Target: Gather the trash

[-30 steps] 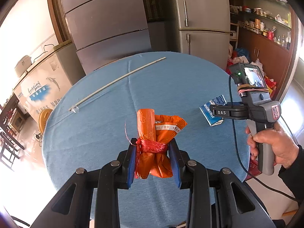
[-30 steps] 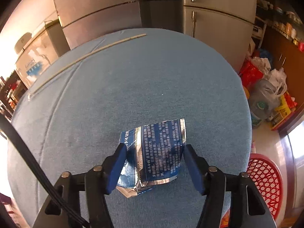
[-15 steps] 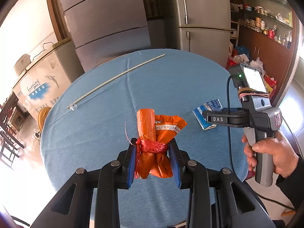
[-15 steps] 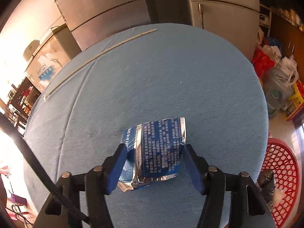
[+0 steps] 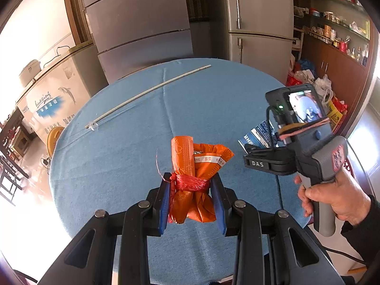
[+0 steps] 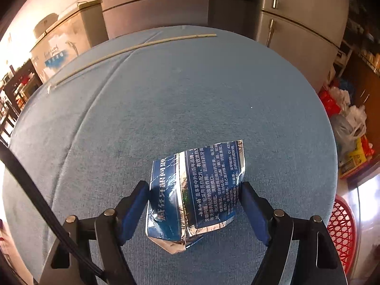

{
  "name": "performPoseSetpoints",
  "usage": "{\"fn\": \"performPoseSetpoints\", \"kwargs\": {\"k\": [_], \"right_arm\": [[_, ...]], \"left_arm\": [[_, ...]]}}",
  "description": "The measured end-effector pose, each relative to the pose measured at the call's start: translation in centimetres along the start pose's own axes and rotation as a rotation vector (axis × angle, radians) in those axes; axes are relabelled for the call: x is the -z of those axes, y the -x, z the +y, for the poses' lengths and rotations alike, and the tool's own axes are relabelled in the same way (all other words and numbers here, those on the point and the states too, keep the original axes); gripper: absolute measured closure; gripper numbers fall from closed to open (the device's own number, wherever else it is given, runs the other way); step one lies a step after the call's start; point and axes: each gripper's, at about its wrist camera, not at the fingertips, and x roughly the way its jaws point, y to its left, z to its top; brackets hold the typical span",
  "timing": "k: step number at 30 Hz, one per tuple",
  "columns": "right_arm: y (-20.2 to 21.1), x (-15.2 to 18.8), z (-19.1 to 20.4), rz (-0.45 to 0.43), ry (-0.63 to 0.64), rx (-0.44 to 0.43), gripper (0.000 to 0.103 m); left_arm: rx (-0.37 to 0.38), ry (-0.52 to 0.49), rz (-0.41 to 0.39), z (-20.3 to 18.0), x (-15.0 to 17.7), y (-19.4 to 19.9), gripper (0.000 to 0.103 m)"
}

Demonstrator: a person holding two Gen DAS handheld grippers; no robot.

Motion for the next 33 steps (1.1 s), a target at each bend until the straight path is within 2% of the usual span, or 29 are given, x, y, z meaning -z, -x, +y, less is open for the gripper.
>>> {"fn": "performPoseSetpoints", "kwargs": {"k": [4, 11, 17, 21, 25, 30, 33], "right_arm": [[1.5, 0.2, 0.6, -0.052, 0.026, 0.008, 0.038], [2.8, 1.1, 0.9, -0.079, 0.054, -0.034, 0.041], [4.8, 1.7, 1.1, -0.155, 0.073, -0.052, 0.051], [6.2, 2.1, 0.9, -0.193, 0.068, -0.078, 0.063], [6.3, 2.5, 1.4, -0.182, 0.073, -0.141, 0.064], [6.3, 3.2, 2.3, -0.202, 0.106, -0.179, 0.064], [5.8, 3.1, 1.6, -0.192, 0.074, -0.209, 0.067]], "left_arm": [[-0.002, 0.006, 0.002, 0.1, 0.0, -0.1, 0.069], [-0.005, 0.002, 0.001, -0.2, 0.1, 0.0, 0.069], [-0.009, 0.014, 0.004, 0.2, 0.0, -0.1, 0.069], [-0.012, 0.021, 0.003, 0.2, 0.1, 0.0, 0.069], [-0.011, 0.031, 0.003, 0.6, 0.1, 0.0, 0.069], [-0.014, 0.037, 0.01, 0.8, 0.2, -0.2, 0.069], [-0.017, 0.038, 0.008, 0.8, 0.2, 0.0, 0.069]]}}
